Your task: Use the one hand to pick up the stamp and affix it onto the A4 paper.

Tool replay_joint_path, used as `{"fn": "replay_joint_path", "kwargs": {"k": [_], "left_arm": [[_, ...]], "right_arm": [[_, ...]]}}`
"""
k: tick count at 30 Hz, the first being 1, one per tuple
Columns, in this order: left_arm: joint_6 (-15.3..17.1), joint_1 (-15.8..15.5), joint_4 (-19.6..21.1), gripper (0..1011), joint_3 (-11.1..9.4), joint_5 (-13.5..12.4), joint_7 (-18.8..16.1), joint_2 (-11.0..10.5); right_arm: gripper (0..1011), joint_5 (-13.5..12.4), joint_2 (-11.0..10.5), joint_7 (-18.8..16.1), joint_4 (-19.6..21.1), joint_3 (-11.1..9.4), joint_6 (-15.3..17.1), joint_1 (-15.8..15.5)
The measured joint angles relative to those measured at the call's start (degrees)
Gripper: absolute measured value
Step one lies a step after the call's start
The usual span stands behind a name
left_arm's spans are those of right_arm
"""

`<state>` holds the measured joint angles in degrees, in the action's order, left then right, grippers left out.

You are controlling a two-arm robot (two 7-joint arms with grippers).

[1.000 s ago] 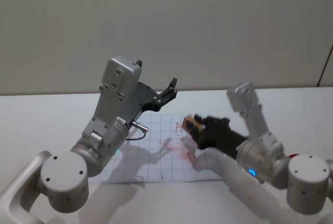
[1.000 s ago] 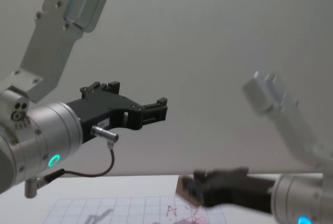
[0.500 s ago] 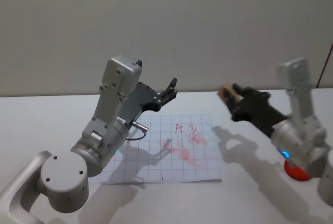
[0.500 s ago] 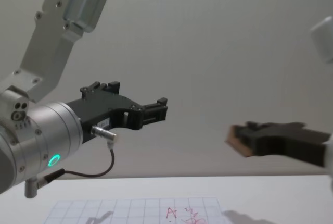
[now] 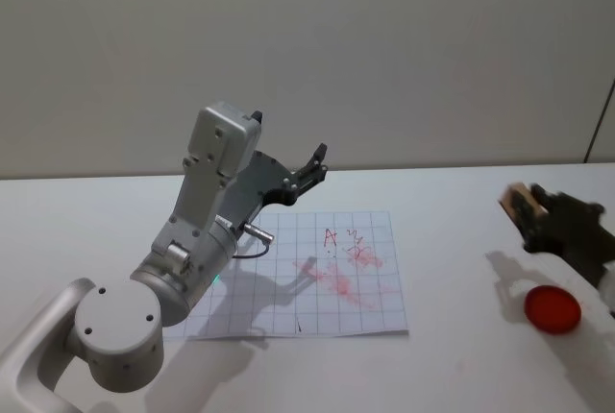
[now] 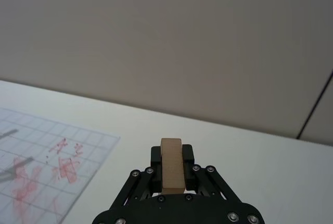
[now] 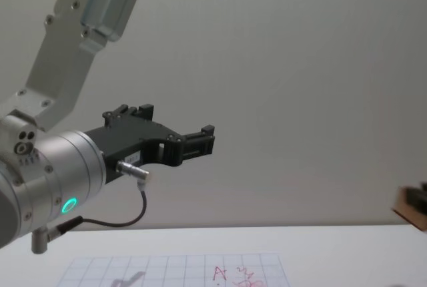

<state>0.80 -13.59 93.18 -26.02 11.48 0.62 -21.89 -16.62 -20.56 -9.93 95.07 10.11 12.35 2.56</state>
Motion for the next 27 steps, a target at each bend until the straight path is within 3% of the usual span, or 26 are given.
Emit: {"fn": "replay_joint_path", "kwargs": {"k": [10, 27], "left_arm": [[0.00, 0.00, 0.00, 1001, 0.00, 0.00, 0.00, 0.00], [0.00, 0.00, 0.00, 1001, 0.00, 0.00, 0.00, 0.00]], "right_arm": [[220, -2.06, -4.19, 0.69, 3.19, -2.34, 3.57, -5.30], [221, -0.99, -6.44, -0.70, 3.81, -3.04, 7.78, -7.64]]}}
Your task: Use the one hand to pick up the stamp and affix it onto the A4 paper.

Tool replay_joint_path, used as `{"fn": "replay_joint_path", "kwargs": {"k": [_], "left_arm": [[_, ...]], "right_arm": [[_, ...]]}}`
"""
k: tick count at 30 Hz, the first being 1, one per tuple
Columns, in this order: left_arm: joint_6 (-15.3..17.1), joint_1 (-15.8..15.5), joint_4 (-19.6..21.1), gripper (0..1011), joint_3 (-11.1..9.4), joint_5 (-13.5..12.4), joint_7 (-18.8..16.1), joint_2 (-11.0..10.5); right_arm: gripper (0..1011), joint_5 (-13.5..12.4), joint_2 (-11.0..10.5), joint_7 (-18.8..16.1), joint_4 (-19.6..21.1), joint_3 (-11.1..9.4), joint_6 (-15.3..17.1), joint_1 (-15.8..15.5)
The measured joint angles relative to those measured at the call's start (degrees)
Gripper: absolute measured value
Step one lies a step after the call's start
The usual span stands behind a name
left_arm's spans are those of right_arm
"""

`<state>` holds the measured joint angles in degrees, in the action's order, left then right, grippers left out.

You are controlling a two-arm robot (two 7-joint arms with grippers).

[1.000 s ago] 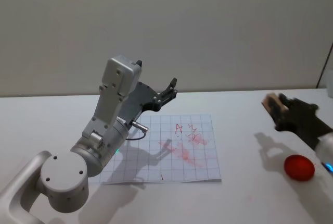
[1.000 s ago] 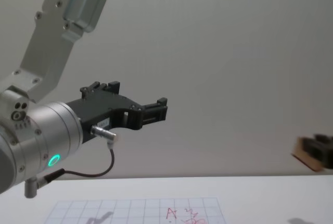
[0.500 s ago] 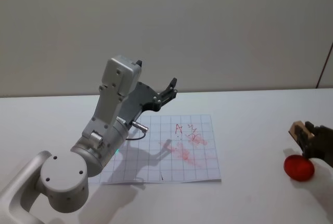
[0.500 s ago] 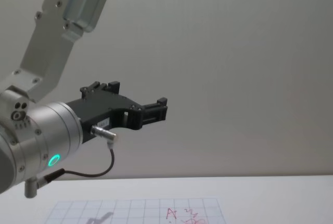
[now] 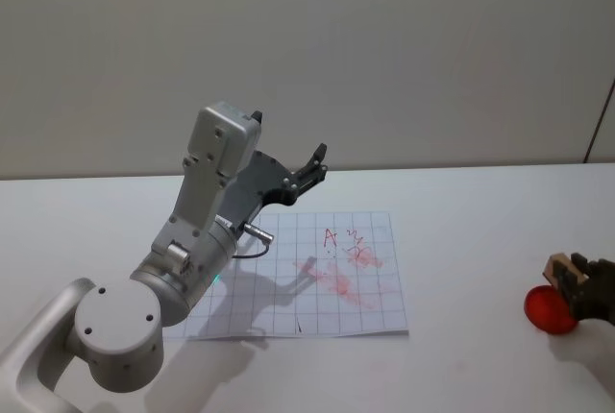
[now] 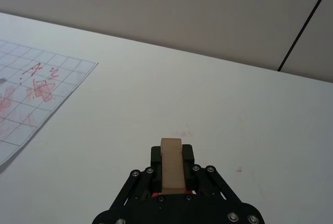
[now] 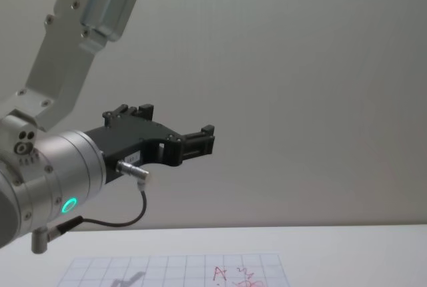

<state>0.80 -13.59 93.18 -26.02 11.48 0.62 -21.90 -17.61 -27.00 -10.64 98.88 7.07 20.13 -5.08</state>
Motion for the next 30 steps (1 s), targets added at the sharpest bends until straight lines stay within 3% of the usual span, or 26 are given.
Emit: {"fn": "replay_joint_path", "kwargs": {"k": [21, 24, 30], "left_arm": [[0.00, 0.00, 0.00, 1001, 0.00, 0.00, 0.00, 0.00], [0.00, 0.00, 0.00, 1001, 0.00, 0.00, 0.00, 0.00], [0.00, 0.00, 0.00, 1001, 0.00, 0.00, 0.00, 0.00]], "right_arm": [[220, 3.68, 1.11, -2.28, -2.65, 1.66, 2.18, 1.55], [256, 4.06, 1.27, -2.47, -2.96, 1.82, 2.24, 1.78], [455, 4.57, 1.48, -2.74, -3.36, 2.03, 2.37, 2.10]]}}
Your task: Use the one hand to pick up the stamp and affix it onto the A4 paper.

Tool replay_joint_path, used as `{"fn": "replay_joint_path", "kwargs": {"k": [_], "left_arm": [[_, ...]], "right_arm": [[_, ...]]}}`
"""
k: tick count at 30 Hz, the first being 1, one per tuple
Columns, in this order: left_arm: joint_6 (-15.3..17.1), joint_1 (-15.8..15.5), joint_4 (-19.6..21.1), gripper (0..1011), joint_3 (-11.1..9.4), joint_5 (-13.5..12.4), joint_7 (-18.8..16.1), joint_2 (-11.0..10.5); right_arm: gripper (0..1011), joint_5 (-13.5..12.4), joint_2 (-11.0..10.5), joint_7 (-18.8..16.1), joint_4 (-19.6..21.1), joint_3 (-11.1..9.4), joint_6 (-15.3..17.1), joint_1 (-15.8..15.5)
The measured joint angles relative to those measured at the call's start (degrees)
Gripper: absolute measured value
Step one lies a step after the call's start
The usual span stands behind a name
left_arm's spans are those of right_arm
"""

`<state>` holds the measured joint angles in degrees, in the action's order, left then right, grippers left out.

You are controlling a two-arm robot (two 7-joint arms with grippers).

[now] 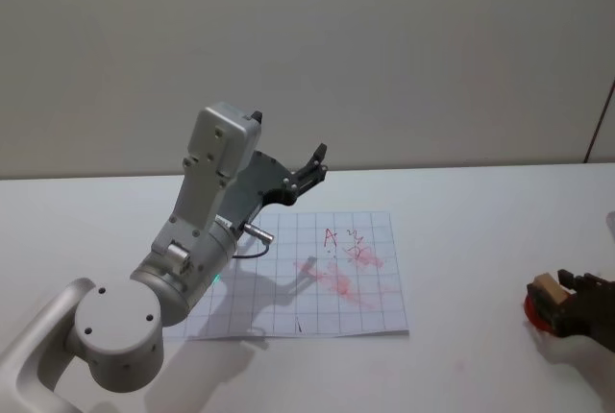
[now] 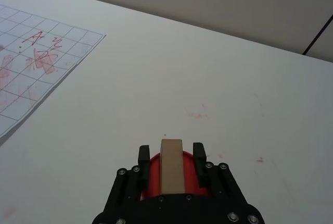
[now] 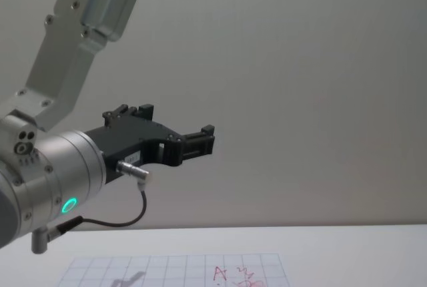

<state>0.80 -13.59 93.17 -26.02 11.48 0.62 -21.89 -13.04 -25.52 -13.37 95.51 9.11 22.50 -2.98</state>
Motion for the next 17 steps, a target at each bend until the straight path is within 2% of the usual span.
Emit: {"fn": "replay_joint_path", "kwargs": {"k": [2, 5, 8, 9, 12, 15, 17], "left_arm": [[0.00, 0.00, 0.00, 1001, 0.00, 0.00, 0.00, 0.00], [0.00, 0.00, 0.00, 1001, 0.00, 0.00, 0.00, 0.00], [0.00, 0.00, 0.00, 1001, 0.00, 0.00, 0.00, 0.00], [0.00, 0.00, 0.00, 1001, 0.00, 0.00, 0.00, 0.00], [0.00, 0.00, 0.00, 1001, 0.00, 0.00, 0.00, 0.00], [0.00, 0.00, 0.00, 1001, 0.00, 0.00, 0.00, 0.00], [0.00, 0.00, 0.00, 1001, 0.00, 0.00, 0.00, 0.00]], "right_arm": [[503, 0.09, 0.04, -0.06, -0.07, 0.05, 0.02, 0.07], [642, 0.29, 0.13, -0.14, -0.24, 0.13, 0.06, 0.19], [705, 0.42, 0.17, -0.19, -0.33, 0.18, 0.08, 0.27], [762, 0.44, 0.18, -0.20, -0.35, 0.19, 0.08, 0.29], [817, 0.50, 0.22, -0.25, -0.43, 0.23, 0.10, 0.33], [937, 0.59, 0.24, -0.28, -0.48, 0.25, 0.12, 0.37], [964, 0.62, 0.25, -0.30, -0.50, 0.26, 0.13, 0.39]]}}
